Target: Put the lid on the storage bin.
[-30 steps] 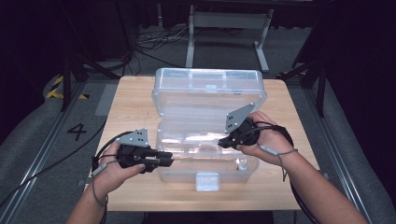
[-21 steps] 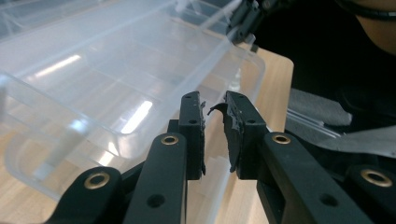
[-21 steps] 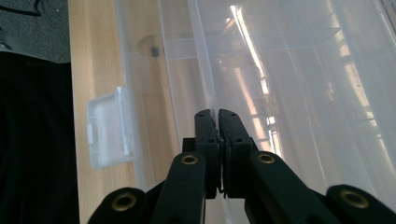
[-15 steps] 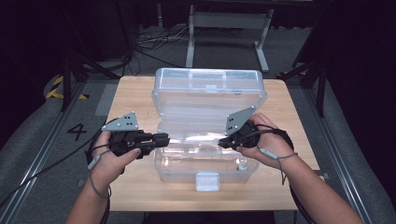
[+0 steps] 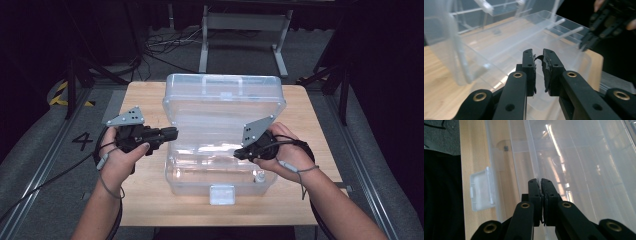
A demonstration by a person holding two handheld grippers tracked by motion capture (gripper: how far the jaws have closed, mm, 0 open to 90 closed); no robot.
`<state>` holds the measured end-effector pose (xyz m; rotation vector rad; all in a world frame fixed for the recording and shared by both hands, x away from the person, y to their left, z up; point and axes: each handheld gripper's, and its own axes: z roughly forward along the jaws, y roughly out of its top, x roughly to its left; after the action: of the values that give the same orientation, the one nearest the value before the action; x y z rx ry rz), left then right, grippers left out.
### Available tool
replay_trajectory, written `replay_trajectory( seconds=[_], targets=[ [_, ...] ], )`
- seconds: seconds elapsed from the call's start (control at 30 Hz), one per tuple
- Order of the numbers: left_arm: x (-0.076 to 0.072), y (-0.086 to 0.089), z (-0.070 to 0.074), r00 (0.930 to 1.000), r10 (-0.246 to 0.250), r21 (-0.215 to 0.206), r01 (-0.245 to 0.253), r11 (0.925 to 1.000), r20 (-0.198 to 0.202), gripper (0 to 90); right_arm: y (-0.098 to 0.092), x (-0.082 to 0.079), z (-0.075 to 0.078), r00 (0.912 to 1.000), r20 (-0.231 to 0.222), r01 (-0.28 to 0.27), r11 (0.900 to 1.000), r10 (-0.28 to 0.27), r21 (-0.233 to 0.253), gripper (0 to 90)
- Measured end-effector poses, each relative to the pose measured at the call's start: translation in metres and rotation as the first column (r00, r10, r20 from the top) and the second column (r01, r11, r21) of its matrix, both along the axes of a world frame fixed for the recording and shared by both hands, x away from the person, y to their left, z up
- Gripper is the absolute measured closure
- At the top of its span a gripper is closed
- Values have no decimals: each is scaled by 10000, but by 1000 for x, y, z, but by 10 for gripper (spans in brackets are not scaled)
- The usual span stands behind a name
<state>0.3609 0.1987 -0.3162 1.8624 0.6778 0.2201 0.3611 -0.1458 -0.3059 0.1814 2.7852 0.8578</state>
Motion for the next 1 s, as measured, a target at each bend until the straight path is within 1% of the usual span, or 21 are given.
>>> replay_trajectory(
  seconds=[0.13, 0.3, 0.37, 0.4, 0.57, 0.63, 0.77, 0.87, 1.0],
  targets=[
    [8, 0, 4, 9994, 340, 164, -341, 9993, 112, 818, 0, -1, -1, 10000, 3, -34, 10000, 34, -13, 877],
    [11, 1, 7, 9984, 543, 239, -546, 9982, 142, 829, 0, -3, -2, 10000, 38, 2, 10000, -2, 4, 875],
    [11, 1, 7, 9983, 568, 245, -571, 9981, 150, 829, 0, -3, -2, 10000, 68, 2, 10000, -2, 12, 872],
    [11, 1, 7, 9983, 575, 250, -578, 9980, 119, 829, 0, -4, -2, 9998, 182, 33, 10000, -34, 24, 871],
    [12, 0, 8, 9975, 698, 385, -702, 9968, 116, 827, 1, -8, -4, 9993, 377, 58, 10000, -56, -53, 871],
    [12, -1, 8, 9974, 706, 400, -711, 9967, 121, 826, 0, -9, -4, 9994, 318, 109, 9999, -106, -76, 870],
    [12, -2, 8, 9973, 724, 391, -728, 9966, 105, 826, 0, -10, -5, 9993, 353, 93, 9999, -90, -82, 866],
    [12, -3, 8, 9972, 744, 507, -749, 9959, 118, 825, 0, -11, -6, 9992, 398, 91, 9999, -88, -63, 866],
    [12, -3, 7, 9972, 739, 530, -743, 9958, 98, 825, 0, -12, -7, 9994, 348, 92, 9999, -90, -71, 866]
  ],
)
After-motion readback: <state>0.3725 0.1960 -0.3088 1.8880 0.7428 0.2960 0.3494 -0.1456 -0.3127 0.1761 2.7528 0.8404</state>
